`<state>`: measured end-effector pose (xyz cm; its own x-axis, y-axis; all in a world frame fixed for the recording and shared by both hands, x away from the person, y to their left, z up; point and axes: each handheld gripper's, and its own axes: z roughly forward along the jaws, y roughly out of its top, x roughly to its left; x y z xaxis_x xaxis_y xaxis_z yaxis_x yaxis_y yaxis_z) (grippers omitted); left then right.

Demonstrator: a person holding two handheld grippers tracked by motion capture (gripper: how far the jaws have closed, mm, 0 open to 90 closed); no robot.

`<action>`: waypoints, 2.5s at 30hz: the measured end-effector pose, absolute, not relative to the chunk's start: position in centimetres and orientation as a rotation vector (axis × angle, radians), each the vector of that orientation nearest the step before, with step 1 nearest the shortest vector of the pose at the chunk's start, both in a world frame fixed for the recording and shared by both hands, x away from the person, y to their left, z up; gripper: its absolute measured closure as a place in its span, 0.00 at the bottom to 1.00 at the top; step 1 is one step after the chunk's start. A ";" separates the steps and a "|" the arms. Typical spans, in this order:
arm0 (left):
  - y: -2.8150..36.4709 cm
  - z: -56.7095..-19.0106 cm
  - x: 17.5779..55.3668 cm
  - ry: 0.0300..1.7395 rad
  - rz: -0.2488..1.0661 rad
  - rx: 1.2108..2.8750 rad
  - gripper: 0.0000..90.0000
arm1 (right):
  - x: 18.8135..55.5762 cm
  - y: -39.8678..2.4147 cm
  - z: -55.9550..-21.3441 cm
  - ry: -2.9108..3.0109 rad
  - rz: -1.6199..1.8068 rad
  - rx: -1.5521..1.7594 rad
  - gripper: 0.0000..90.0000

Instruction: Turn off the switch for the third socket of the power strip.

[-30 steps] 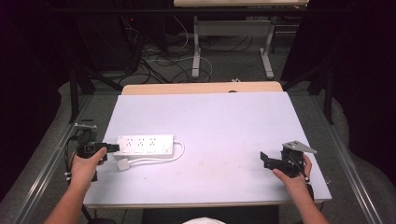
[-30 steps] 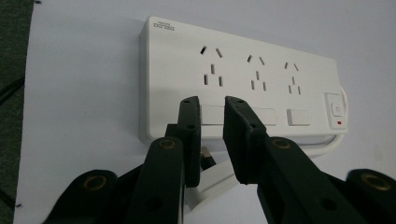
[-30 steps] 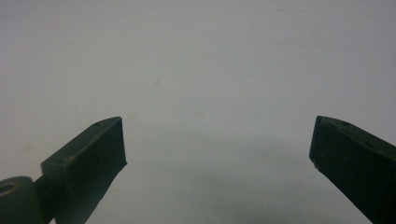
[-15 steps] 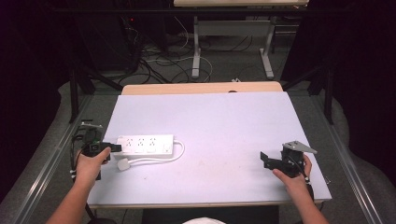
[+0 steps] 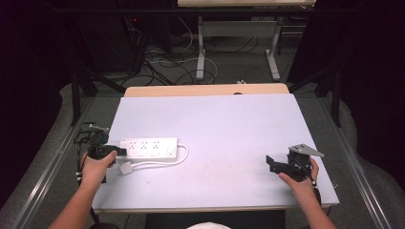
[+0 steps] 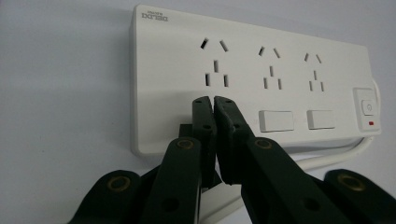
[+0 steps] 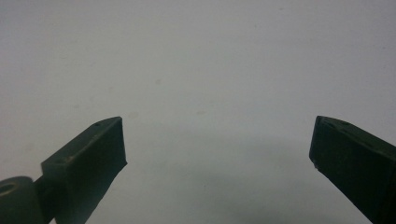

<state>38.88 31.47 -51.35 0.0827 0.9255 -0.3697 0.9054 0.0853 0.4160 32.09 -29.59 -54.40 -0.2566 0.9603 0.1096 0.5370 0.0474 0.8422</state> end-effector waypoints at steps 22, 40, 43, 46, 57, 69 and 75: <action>31.2 -51.7 39.0 1.817 0.054 1.808 0.98 | 32.1 -29.5 -54.4 1.839 1.121 1.506 0.03; 31.0 -51.8 39.0 1.820 0.089 1.834 1.00 | 32.2 -29.4 -54.5 1.848 1.119 1.489 0.03; 30.9 -51.8 39.0 1.815 0.104 1.849 1.00 | 32.2 -29.4 -54.5 1.850 1.119 1.486 0.03; 30.9 -51.8 39.0 1.816 0.105 1.848 1.00 | 32.2 -29.4 -54.5 1.848 1.122 1.484 0.03; 31.2 -51.9 39.0 1.807 0.092 1.838 1.00 | 32.2 -29.4 -54.5 1.850 1.119 1.486 0.03; 31.2 -51.9 38.9 1.792 0.107 1.823 0.96 | 32.1 -29.5 -54.5 1.852 1.122 1.499 0.03; 31.4 -51.9 38.8 1.765 0.167 1.830 0.89 | 32.1 -29.5 -54.5 1.853 1.122 1.496 0.03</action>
